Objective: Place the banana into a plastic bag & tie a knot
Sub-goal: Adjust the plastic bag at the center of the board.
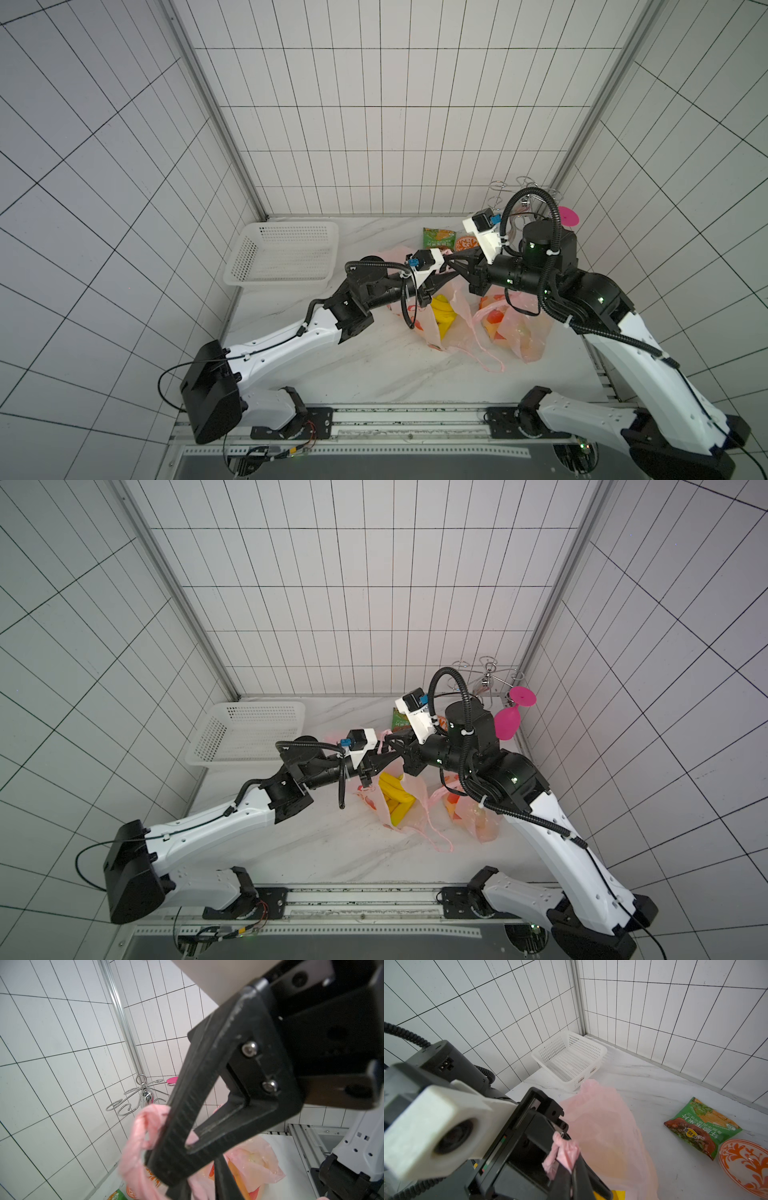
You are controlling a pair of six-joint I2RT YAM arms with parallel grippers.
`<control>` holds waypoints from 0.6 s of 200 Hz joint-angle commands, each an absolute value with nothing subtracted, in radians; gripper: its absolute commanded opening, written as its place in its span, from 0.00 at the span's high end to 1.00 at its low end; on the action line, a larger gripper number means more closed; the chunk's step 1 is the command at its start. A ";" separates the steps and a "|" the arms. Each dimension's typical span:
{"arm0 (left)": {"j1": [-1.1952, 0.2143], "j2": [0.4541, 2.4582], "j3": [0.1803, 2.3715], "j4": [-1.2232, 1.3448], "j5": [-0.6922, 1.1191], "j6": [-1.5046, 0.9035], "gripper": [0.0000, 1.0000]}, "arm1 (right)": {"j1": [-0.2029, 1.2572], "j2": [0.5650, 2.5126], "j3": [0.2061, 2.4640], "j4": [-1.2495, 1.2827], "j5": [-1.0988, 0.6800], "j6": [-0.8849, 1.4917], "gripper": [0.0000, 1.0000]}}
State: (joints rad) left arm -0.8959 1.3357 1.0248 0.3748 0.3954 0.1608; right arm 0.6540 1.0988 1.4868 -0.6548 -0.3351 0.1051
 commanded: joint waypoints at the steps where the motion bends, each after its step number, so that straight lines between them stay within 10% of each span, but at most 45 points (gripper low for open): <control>1: -0.899 1.340 1.032 0.363 0.412 0.165 0.85 | 0.648 1.102 1.590 -0.651 -0.292 0.113 1.00; 76: -0.865 1.325 1.005 0.317 0.196 0.031 1.00 | 0.647 1.107 1.582 -0.601 -0.275 0.125 1.00; 120: -0.802 1.278 0.959 0.253 -0.057 -0.075 1.00 | 0.644 1.002 1.472 -0.663 -0.062 0.096 0.30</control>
State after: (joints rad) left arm -0.8452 1.3025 0.9886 0.3172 0.1265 0.0166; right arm 0.6537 1.0996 1.4860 -0.6441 -0.2279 0.1207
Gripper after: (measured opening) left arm 0.047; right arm 0.613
